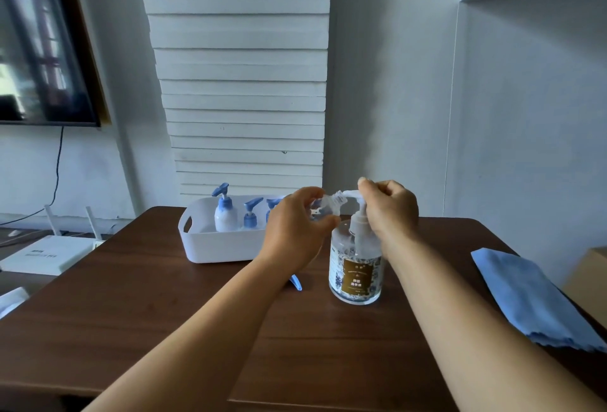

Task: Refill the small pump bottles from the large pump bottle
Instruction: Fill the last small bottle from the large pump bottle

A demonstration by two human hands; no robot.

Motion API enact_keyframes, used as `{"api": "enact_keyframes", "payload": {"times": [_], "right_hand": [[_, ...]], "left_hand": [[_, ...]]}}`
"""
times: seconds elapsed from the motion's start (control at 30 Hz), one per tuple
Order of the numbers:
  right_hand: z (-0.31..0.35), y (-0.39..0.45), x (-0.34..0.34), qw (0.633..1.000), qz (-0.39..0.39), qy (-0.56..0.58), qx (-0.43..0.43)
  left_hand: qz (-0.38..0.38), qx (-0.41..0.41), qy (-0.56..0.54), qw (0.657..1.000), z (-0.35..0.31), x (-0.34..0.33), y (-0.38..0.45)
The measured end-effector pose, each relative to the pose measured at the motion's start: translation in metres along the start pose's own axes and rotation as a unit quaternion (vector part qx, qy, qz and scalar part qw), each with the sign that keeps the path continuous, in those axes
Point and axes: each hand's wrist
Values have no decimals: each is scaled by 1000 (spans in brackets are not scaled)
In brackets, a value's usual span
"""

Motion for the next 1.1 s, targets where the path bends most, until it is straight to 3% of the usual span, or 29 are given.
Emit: {"api": "enact_keyframes", "payload": {"times": [0.5, 1.1], "right_hand": [[3, 4, 6, 997, 49, -56, -20], [-9, -1, 1, 998, 36, -56, -8]], "left_hand": [[17, 1, 17, 1000, -7, -3, 6], [36, -7, 30, 999, -1, -5, 6]]}}
Point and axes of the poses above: each hand's wrist, its own y-axis towards the middle knuckle, its own x-axis out of the back of the hand, z = x × y, and after that the axes turned 10 degrees about z, right-handed
